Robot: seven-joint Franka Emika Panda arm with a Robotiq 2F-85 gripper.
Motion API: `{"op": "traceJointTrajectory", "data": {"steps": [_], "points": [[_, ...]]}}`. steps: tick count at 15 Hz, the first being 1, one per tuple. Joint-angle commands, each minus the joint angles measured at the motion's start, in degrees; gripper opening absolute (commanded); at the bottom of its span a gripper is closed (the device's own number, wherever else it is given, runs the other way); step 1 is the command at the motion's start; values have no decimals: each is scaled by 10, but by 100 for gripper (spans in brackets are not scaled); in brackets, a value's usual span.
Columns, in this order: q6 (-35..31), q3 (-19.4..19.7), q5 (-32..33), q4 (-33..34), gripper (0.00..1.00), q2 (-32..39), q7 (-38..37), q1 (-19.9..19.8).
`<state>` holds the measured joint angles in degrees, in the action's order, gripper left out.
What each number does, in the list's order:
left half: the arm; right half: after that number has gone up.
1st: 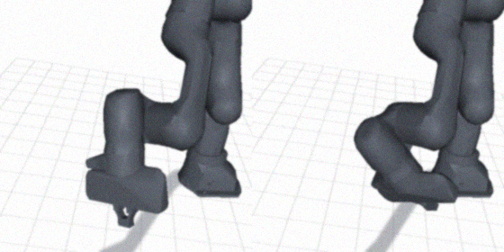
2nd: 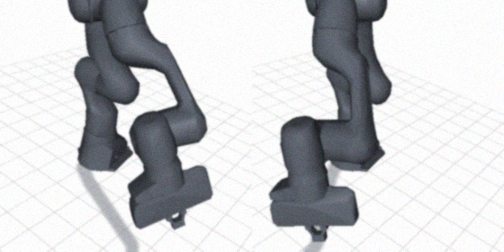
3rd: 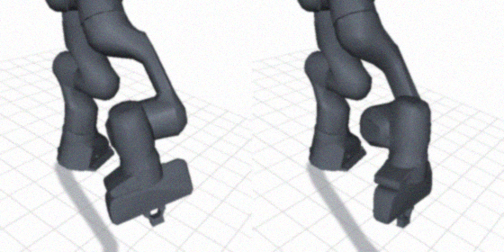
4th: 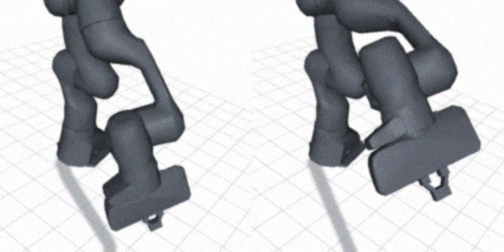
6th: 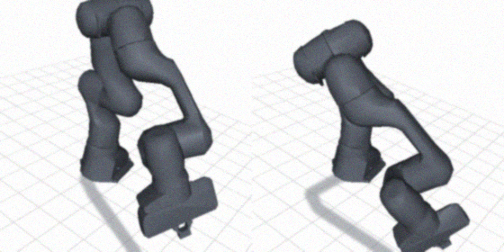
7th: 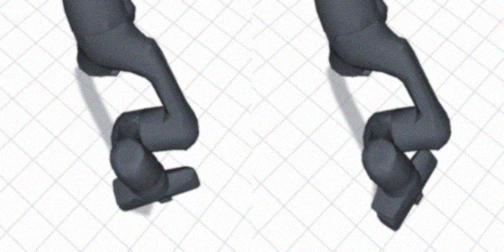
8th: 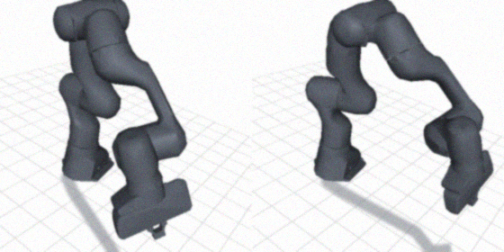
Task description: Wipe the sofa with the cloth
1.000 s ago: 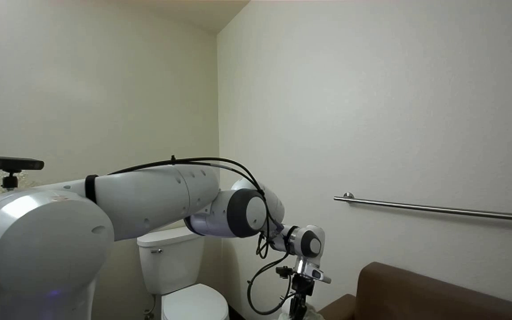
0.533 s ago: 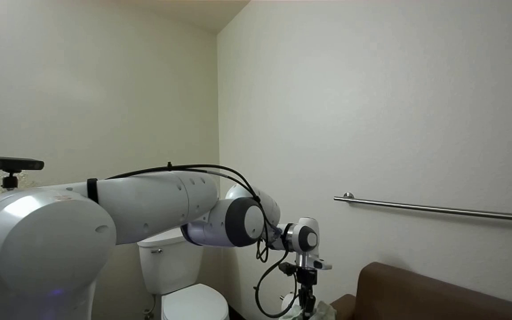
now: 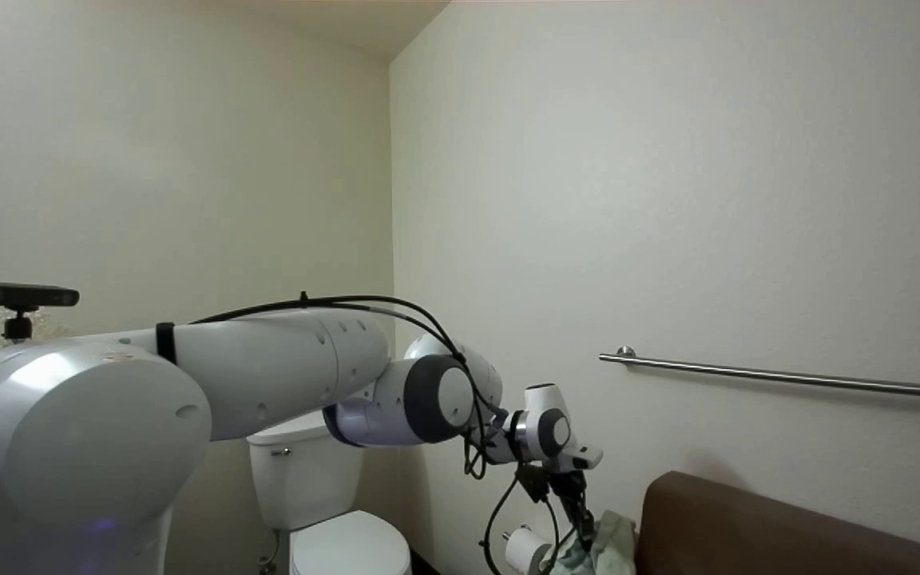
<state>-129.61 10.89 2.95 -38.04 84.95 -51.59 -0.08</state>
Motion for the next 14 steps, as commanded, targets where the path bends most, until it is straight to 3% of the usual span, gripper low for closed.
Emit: {"op": "traceJointTrajectory", "data": {"steps": [1,3,11,14], "points": [[-19,6,14,16,9,0,-11,13],[31,-1,9,43,8,0,9,15],[169,44,17,32,9,-82,-28,53],[237,34,-2,18,8,-108,-11,48]]}}
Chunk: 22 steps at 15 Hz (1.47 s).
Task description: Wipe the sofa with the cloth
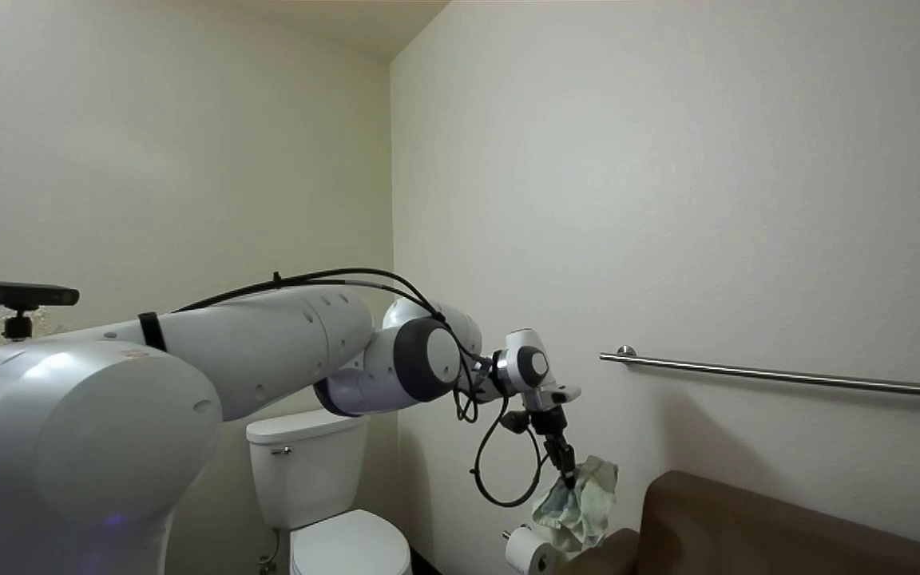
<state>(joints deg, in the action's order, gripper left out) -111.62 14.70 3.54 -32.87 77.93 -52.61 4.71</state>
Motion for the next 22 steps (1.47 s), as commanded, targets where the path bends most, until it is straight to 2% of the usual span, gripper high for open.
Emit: {"op": "traceJointTrajectory", "data": {"steps": [1,4,7,11,15,18,22], "points": [[83,-9,-12,-37,8,-43,5,-3],[161,-18,-27,-61,8,-50,-1,-8],[198,-35,-53,-104,8,-53,2,-15],[172,-63,-98,-194,8,-56,23,-29],[132,-69,-119,-246,8,-40,30,-46],[92,-76,-128,-246,8,-25,42,-66],[60,-76,-122,-204,8,-8,53,-70]]}}
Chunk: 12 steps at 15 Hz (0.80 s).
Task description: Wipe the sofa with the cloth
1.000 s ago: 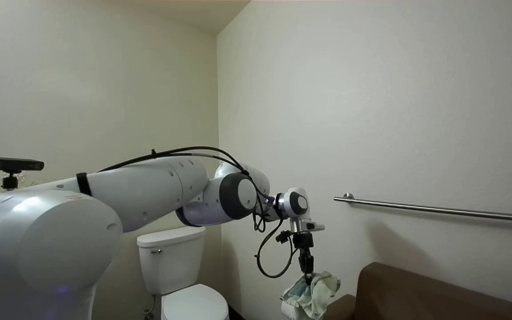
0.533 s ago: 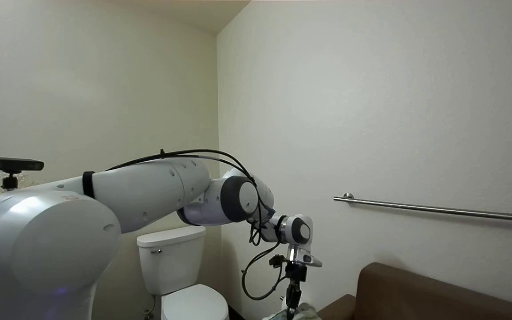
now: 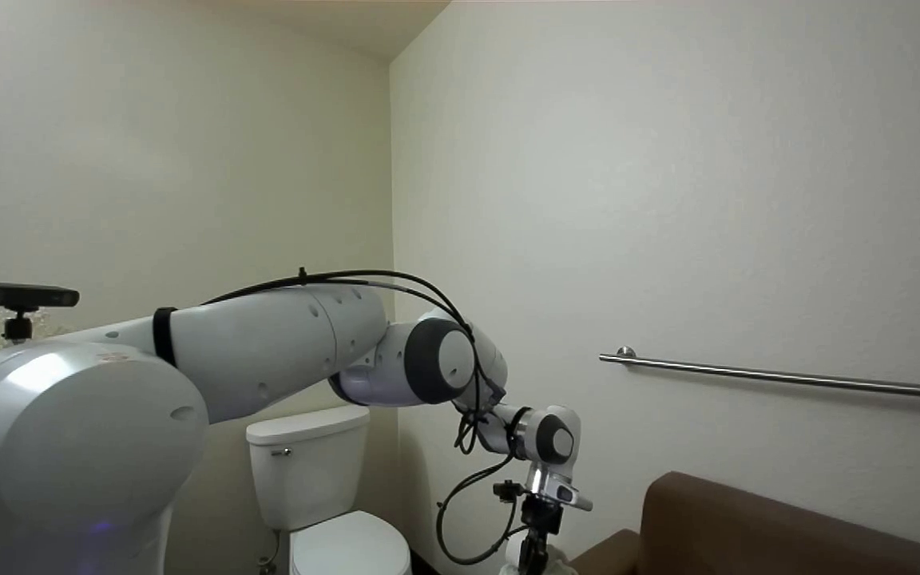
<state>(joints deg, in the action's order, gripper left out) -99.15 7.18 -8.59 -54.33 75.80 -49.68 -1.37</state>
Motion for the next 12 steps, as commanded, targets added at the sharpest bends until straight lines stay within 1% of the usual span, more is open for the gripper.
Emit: {"op": "traceJointTrajectory", "data": {"steps": [1,3,4,8,9,11,12], "points": [[-73,2,4,19,8,18,22,-6],[-88,7,12,47,8,33,17,-1],[-84,0,18,79,8,51,19,-6],[-86,15,52,163,8,97,-1,5],[-89,7,50,183,8,106,5,1],[-98,11,65,225,8,125,0,4],[-138,9,76,168,8,89,-1,9]]}}
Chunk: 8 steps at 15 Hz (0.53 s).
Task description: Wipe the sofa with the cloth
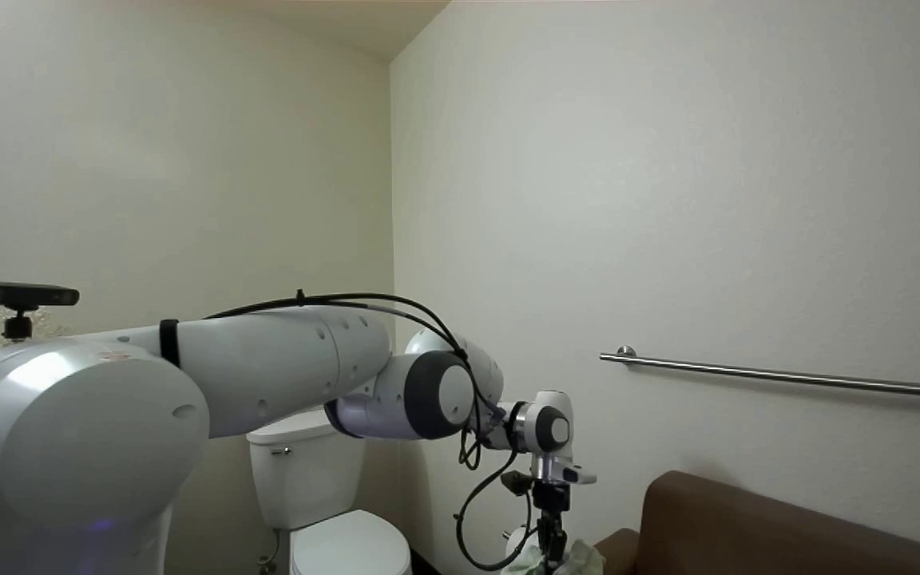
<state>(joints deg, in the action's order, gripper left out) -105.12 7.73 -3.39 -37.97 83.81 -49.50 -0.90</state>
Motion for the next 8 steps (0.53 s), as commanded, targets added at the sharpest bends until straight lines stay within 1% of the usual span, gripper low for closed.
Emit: {"op": "traceJointTrajectory", "data": {"steps": [1,2,3,7,8], "points": [[-107,5,33,2,9,6,-6,8],[-131,10,42,5,9,6,-11,12],[-166,9,47,7,9,6,-12,14],[-301,29,71,5,9,8,-25,27],[-313,34,75,8,9,8,-24,30]]}}
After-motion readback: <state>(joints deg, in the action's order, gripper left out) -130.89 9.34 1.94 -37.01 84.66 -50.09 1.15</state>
